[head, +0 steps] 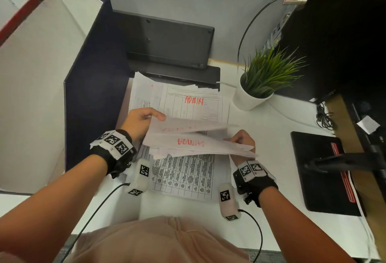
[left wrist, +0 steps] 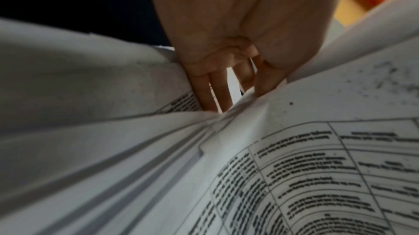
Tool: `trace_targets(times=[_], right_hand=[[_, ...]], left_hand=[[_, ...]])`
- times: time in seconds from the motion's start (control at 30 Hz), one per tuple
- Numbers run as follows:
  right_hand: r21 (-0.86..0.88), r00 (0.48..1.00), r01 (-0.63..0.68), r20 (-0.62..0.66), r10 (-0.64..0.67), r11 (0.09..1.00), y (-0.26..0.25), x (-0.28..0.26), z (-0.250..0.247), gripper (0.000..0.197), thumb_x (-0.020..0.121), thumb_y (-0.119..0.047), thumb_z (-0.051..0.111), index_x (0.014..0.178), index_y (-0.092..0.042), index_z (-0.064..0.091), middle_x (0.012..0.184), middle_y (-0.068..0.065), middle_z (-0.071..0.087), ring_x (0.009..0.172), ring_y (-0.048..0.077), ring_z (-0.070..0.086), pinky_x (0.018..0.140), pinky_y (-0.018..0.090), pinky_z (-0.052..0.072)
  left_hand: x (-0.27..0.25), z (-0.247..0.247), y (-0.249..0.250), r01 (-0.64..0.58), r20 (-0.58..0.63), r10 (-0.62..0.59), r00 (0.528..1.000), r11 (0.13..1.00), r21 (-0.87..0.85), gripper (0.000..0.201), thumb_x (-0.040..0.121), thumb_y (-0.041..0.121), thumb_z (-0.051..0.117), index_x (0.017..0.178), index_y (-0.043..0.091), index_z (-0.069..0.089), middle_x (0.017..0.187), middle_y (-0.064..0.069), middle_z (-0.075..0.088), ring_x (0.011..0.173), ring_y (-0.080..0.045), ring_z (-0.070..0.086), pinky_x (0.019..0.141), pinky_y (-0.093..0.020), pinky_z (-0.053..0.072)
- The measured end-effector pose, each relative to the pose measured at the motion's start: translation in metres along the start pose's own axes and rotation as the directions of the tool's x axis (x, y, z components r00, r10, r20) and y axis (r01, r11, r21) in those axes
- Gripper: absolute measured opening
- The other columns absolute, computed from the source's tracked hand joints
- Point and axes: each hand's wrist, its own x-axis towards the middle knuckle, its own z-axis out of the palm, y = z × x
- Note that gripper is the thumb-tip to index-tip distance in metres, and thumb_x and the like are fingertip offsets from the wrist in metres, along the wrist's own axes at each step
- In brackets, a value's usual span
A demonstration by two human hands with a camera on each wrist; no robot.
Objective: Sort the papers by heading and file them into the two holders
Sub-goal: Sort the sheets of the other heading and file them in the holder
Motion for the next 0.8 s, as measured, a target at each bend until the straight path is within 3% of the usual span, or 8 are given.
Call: trace_targets(times=[0.1,0.2,0.3,0.43,0.53,0.6,0.67,0.8], right_hand=[[-0.059,0.996,0.091,0.008,-0.091,0.994,-0.004,0.000,-0.003,0.030,0.085,0.010,0.051,0.099,-0.015,0.046,0.051,0.001,0.047,0.038,-0.006,0.049,0.047,0.011,0.042],[0.036,0.989,-0.015,0.149,0.010,0.999,-0.009,0.003,-0.005,0.041,0.090,0.006,0.047,0.112,-0.029,0.048,0.052,-0.004,0.062,0.041,-0.003,0.054,0.045,0.008,0.045],[-0.127,0.983,0.136,0.137,-0.119,0.982,-0.010,-0.006,0.000,0.025,0.078,0.012,0.059,0.090,-0.008,0.069,0.078,0.008,0.067,0.061,0.002,0.056,0.055,0.003,0.043],[0.017,0.994,0.069,0.087,-0.070,0.997,-0.004,-0.010,0.000,0.049,0.070,0.025,0.053,0.047,-0.018,0.063,0.050,-0.010,0.061,0.048,-0.003,0.054,0.051,0.010,0.045],[0.097,0.994,0.014,0.105,-0.024,0.995,0.000,-0.008,-0.004,0.039,0.066,0.027,0.052,0.050,-0.007,0.059,0.045,-0.010,0.061,0.043,-0.001,0.054,0.047,0.012,0.045],[0.166,0.993,-0.040,0.118,0.020,0.985,-0.002,-0.010,-0.003,0.040,0.062,0.023,0.056,0.043,-0.012,0.061,0.044,-0.008,0.060,0.043,0.005,0.056,0.044,0.013,0.045],[0.272,0.984,-0.151,0.133,0.118,0.950,-0.003,-0.007,-0.002,0.032,0.051,0.014,0.060,0.035,-0.015,0.059,0.043,-0.005,0.058,0.043,0.012,0.056,0.043,0.016,0.046],[0.338,0.953,-0.301,0.150,0.265,0.892,0.000,-0.001,-0.002,0.018,0.041,0.004,0.060,0.034,-0.011,0.056,0.047,0.004,0.056,0.050,0.023,0.055,0.050,0.025,0.049]], left_hand=[[0.002,-0.002,0.001,0.035,0.053,-0.031,0.998,0.997,-0.062,0.038,0.080,-0.014,0.055,0.056,0.013,0.067,0.097,-0.007,0.066,0.094,-0.028,0.061,0.076,-0.038,0.055],[0.002,-0.002,0.002,0.058,0.089,-0.055,0.994,0.998,-0.037,0.049,0.081,-0.012,0.055,0.046,0.020,0.067,0.097,-0.004,0.067,0.092,-0.027,0.062,0.072,-0.036,0.057],[0.004,-0.002,0.005,0.092,0.075,-0.089,0.993,0.995,-0.032,0.042,0.082,-0.009,0.054,0.053,0.017,0.067,0.097,-0.005,0.065,0.089,-0.026,0.061,0.061,-0.028,0.057],[0.016,0.000,0.011,0.130,-0.058,-0.125,0.990,0.988,0.087,0.022,0.091,-0.002,0.044,0.091,0.008,0.063,0.110,-0.013,0.056,0.095,-0.025,0.056,0.069,-0.027,0.047],[0.023,0.002,0.010,0.229,-0.087,-0.223,0.971,0.972,0.061,0.029,0.094,0.008,0.046,0.121,0.000,0.054,0.121,-0.015,0.058,0.111,-0.031,0.056,0.067,-0.024,0.051],[0.023,0.001,0.007,0.313,-0.095,-0.313,0.945,0.950,-0.013,0.032,0.089,0.017,0.059,0.118,0.003,0.057,0.115,-0.014,0.064,0.103,-0.032,0.061,0.080,-0.035,0.054],[0.024,0.000,0.005,0.360,-0.087,-0.355,0.931,0.932,0.047,0.038,0.080,0.024,0.071,0.112,0.006,0.062,0.107,-0.013,0.068,0.098,-0.030,0.064,0.090,-0.043,0.051],[0.026,0.004,0.011,0.369,-0.089,-0.359,0.929,0.893,0.257,0.053,0.073,0.031,0.077,0.117,0.005,0.062,0.120,-0.011,0.062,0.104,-0.026,0.061,0.090,-0.037,0.050]])
